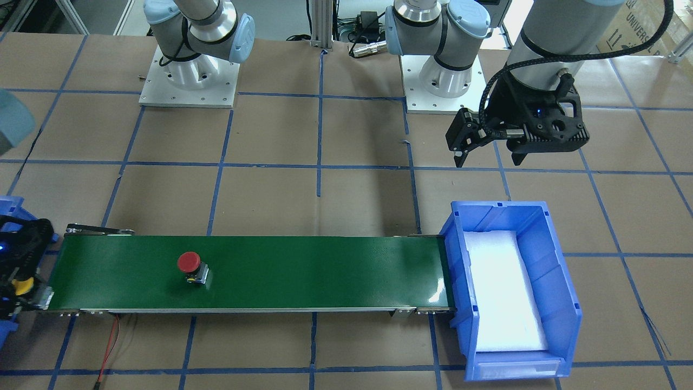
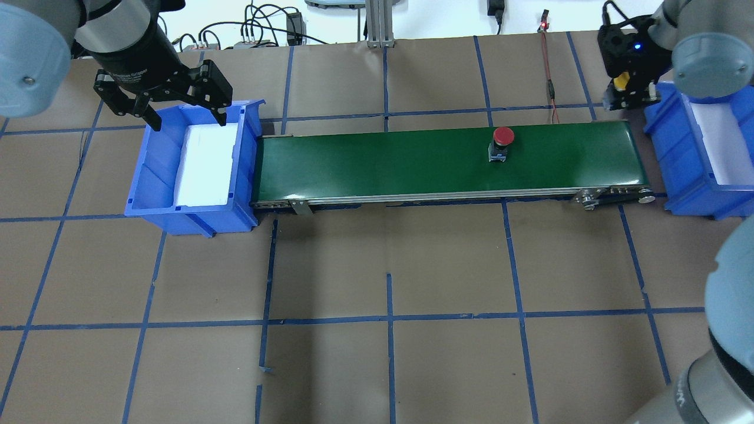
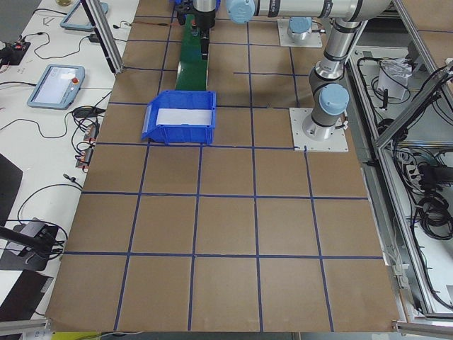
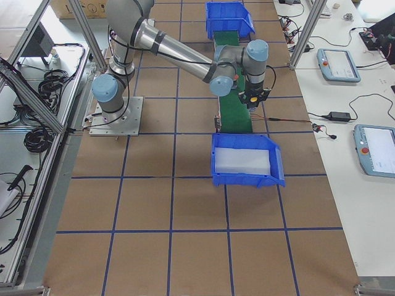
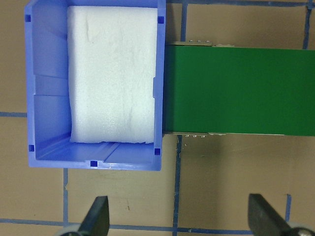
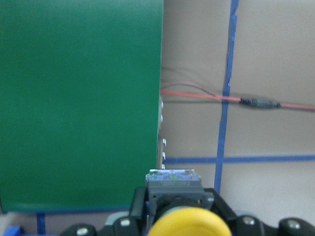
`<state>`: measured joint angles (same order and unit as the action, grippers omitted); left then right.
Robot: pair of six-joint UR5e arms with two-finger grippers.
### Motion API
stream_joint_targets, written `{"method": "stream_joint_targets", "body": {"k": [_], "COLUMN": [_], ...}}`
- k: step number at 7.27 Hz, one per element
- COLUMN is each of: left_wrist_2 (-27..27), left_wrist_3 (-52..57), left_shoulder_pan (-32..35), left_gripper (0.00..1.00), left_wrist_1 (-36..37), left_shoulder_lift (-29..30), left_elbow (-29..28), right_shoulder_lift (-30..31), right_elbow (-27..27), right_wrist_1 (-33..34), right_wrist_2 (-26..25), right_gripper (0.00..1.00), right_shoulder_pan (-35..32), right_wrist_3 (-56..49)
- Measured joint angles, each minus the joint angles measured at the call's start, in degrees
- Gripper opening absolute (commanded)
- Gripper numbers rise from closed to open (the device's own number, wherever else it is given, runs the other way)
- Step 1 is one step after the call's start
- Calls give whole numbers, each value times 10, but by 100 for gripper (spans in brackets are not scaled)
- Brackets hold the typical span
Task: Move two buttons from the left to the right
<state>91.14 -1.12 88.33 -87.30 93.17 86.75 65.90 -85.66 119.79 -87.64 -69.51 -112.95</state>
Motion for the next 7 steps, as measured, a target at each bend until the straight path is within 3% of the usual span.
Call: {"method": "stream_joint_targets", "body": {"k": [2, 5, 7], "left_wrist_2": [0, -1, -1], "left_wrist_3": [1, 0, 1], "left_shoulder_pan": [0, 0, 0], "left_gripper": [100, 100, 100], "left_wrist_1": [-1, -1, 0], "left_shoulder_lift": [0, 0, 0], "left_elbow": [0, 0, 0], "right_shoulder_lift": [-1, -12, -63], "right_elbow": [26, 24, 23], "right_wrist_1": [-13, -17, 18], "right_wrist_2": [14, 21, 22], "right_gripper": [24, 28, 32], "right_shoulder_pan": [68, 139, 172], "right_wrist_3": [-46, -101, -152]}}
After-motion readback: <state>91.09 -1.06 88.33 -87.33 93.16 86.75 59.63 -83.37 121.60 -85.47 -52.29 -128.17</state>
